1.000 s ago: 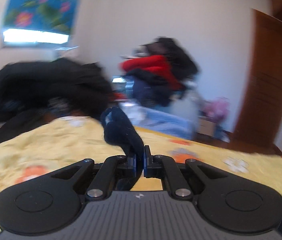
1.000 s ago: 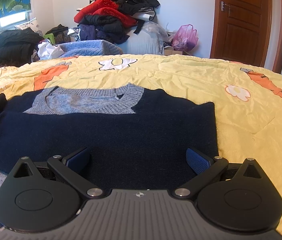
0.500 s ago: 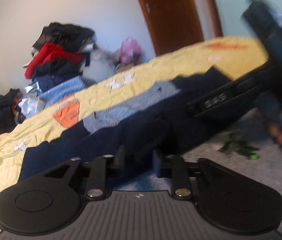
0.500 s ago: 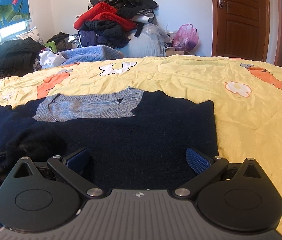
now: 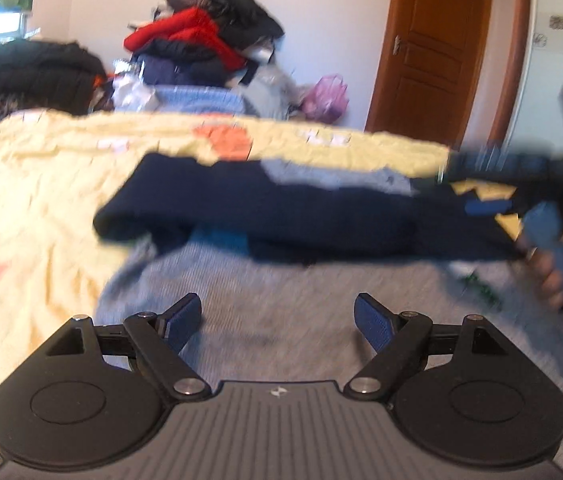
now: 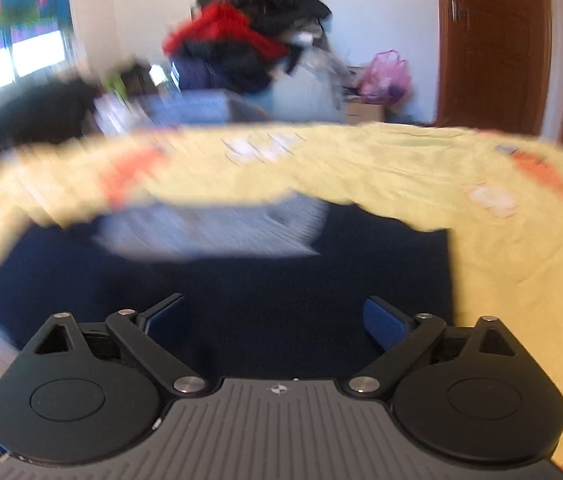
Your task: Fold small clothes
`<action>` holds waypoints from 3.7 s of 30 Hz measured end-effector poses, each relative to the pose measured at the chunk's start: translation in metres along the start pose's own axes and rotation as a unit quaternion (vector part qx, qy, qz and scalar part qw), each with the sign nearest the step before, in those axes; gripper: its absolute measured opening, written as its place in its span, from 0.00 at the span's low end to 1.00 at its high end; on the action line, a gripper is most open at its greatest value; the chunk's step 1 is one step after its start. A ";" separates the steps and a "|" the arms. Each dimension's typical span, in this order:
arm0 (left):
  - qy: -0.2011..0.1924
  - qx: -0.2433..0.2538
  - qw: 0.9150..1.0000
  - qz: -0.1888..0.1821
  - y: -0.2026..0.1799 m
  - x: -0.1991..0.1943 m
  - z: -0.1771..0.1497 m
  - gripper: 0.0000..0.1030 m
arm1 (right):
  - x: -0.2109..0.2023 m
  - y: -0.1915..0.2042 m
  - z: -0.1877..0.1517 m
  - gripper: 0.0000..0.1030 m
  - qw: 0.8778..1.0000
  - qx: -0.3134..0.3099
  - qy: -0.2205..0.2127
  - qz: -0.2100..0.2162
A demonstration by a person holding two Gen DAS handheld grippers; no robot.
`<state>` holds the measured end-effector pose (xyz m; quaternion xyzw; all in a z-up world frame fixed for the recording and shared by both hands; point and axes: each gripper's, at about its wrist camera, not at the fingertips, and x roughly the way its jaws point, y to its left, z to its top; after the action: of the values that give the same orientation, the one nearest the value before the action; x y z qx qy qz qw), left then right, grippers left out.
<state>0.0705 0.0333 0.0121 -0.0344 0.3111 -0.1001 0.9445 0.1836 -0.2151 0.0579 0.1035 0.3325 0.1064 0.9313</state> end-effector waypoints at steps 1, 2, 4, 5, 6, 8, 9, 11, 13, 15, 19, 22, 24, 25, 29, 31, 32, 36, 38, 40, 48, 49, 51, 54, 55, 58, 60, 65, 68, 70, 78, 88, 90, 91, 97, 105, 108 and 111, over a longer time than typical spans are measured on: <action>0.016 -0.009 1.000 -0.002 0.003 0.005 -0.001 0.82 | 0.002 0.005 0.002 0.97 0.999 0.020 0.018 0.027; 0.016 -0.015 1.000 -0.002 0.005 0.005 -0.002 0.83 | 0.006 0.009 0.002 0.94 0.997 0.038 0.039 0.046; 0.017 -0.020 1.000 -0.003 0.006 0.006 -0.002 0.87 | 0.017 0.015 0.002 0.84 0.993 0.068 0.070 0.068; 0.018 -0.016 1.000 -0.003 0.005 0.006 -0.003 0.88 | 0.022 0.018 0.002 0.76 0.991 0.076 0.081 0.073; 0.018 -0.011 1.000 -0.001 0.004 0.005 -0.004 0.88 | 0.027 0.022 0.001 0.72 0.990 0.078 0.088 0.075; 0.018 -0.008 1.000 0.000 0.004 0.005 -0.004 0.89 | 0.035 0.030 -0.003 0.62 0.990 0.071 0.105 0.067; 0.018 -0.011 1.000 -0.003 0.005 0.005 -0.004 0.89 | 0.037 0.036 -0.005 0.62 0.991 0.060 0.102 0.060; 0.015 -0.021 1.000 -0.009 0.008 0.005 -0.004 0.89 | 0.036 0.047 -0.007 0.49 0.994 0.034 0.095 0.046; 0.013 -0.028 0.999 -0.013 0.011 0.005 -0.003 0.89 | 0.031 0.047 -0.006 0.19 0.995 0.018 0.085 0.045; 0.013 -0.029 0.999 -0.014 0.011 0.005 -0.003 0.89 | 0.026 0.046 -0.002 0.19 0.996 0.016 0.077 0.048; 0.015 -0.027 0.999 -0.014 0.010 0.005 -0.003 0.91 | 0.007 0.052 0.018 0.19 0.998 -0.023 0.031 0.043; 0.015 -0.026 0.999 -0.013 0.010 0.004 -0.004 0.91 | -0.010 0.052 0.040 0.19 0.998 -0.056 0.000 0.041; 0.015 -0.025 0.999 -0.013 0.009 0.004 -0.004 0.92 | -0.023 0.047 0.056 0.19 0.996 -0.072 -0.019 0.039; 0.016 -0.025 0.999 -0.013 0.009 0.004 -0.004 0.92 | -0.030 0.042 0.062 0.19 0.996 -0.079 -0.026 0.034; 0.017 -0.023 1.000 -0.012 0.008 0.005 -0.004 0.94 | -0.038 0.005 0.069 0.19 0.997 -0.078 -0.017 -0.007; 0.018 -0.021 1.000 -0.012 0.008 0.005 -0.004 0.94 | -0.034 -0.020 0.062 0.19 0.997 -0.068 -0.004 -0.036; 0.018 -0.020 1.000 -0.011 0.007 0.005 -0.004 0.94 | -0.031 -0.032 0.057 0.19 0.997 -0.058 0.004 -0.048; 0.021 -0.015 1.000 -0.008 0.005 0.006 -0.003 0.95 | -0.015 -0.062 0.031 0.19 0.996 -0.027 0.032 -0.076; 0.021 -0.012 1.000 -0.006 0.003 0.006 -0.004 0.95 | -0.009 -0.067 0.021 0.19 0.996 -0.019 0.038 -0.080; 0.023 -0.009 1.000 -0.004 0.002 0.007 -0.004 0.95 | -0.007 -0.065 0.015 0.19 0.996 -0.015 0.037 -0.079; 0.025 -0.003 1.000 0.000 0.000 0.007 -0.004 0.96 | -0.018 -0.079 0.030 0.19 0.996 -0.013 0.013 -0.091; 0.026 -0.002 1.000 0.000 0.000 0.007 -0.004 0.96 | -0.016 -0.083 0.029 0.19 0.996 -0.009 0.017 -0.092; 0.026 -0.001 1.000 0.001 -0.001 0.007 -0.004 0.97 | -0.011 -0.085 0.024 0.19 0.995 -0.013 0.023 -0.095; 0.027 0.002 1.000 0.005 -0.002 0.007 -0.004 0.97 | -0.004 -0.086 0.013 0.24 0.996 -0.010 0.032 -0.087; 0.025 0.002 1.000 0.012 -0.002 0.006 -0.003 0.97 | -0.006 -0.086 0.011 0.28 0.996 0.000 0.026 -0.086; 0.006 0.016 1.000 0.025 -0.008 -0.001 0.004 0.97 | -0.023 -0.090 0.013 0.51 0.996 0.044 -0.010 -0.078; -0.016 0.017 1.000 0.011 -0.012 -0.003 0.018 0.97 | -0.038 -0.087 0.015 0.51 0.994 0.051 -0.051 -0.085; -0.020 0.009 1.000 0.000 -0.024 0.041 0.072 0.97 | -0.026 -0.060 0.013 0.51 0.996 0.013 -0.053 -0.078; 0.021 0.010 0.999 0.041 -0.025 0.091 0.089 0.97 | 0.000 -0.050 0.005 0.51 0.995 0.002 -0.031 -0.097; 0.048 0.012 0.997 0.065 -0.022 0.116 0.092 0.97 | 0.010 -0.047 -0.002 0.52 0.993 0.000 -0.031 -0.115; 0.039 0.012 0.997 0.063 -0.014 0.129 0.079 1.00 | 0.029 -0.028 -0.014 0.80 0.985 -0.093 -0.022 -0.141; 0.037 0.013 0.997 0.062 -0.014 0.129 0.080 1.00 | -0.017 -0.011 -0.039 0.84 0.987 -0.074 -0.012 -0.143; 0.037 0.015 0.997 0.068 -0.016 0.127 0.080 1.00 | -0.019 -0.014 -0.050 0.84 0.987 -0.068 0.002 -0.143; 0.038 0.015 0.997 0.072 -0.018 0.124 0.079 1.00 | -0.021 -0.014 -0.056 0.85 0.987 -0.072 -0.005 -0.141; 0.047 -0.014 0.997 0.060 -0.019 0.077 0.065 1.00 | -0.018 -0.016 -0.060 0.95 0.988 -0.075 -0.006 -0.138; 0.068 -0.016 0.997 0.014 -0.037 0.029 0.018 1.00 | -0.024 -0.010 -0.062 0.95 0.986 -0.078 -0.004 -0.147; 0.064 0.021 0.997 0.029 -0.046 0.029 0.008 1.00 | -0.041 -0.001 -0.072 0.96 0.987 -0.076 0.006 -0.140; 0.058 0.051 0.996 0.040 -0.053 0.032 0.003 1.00 | -0.057 0.002 -0.086 0.96 0.988 -0.073 0.011 -0.137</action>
<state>0.0883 -0.0257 0.0025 0.0320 0.3605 -0.0803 0.9288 0.0853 -0.2184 0.0278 -0.0119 0.3448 0.0029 0.9386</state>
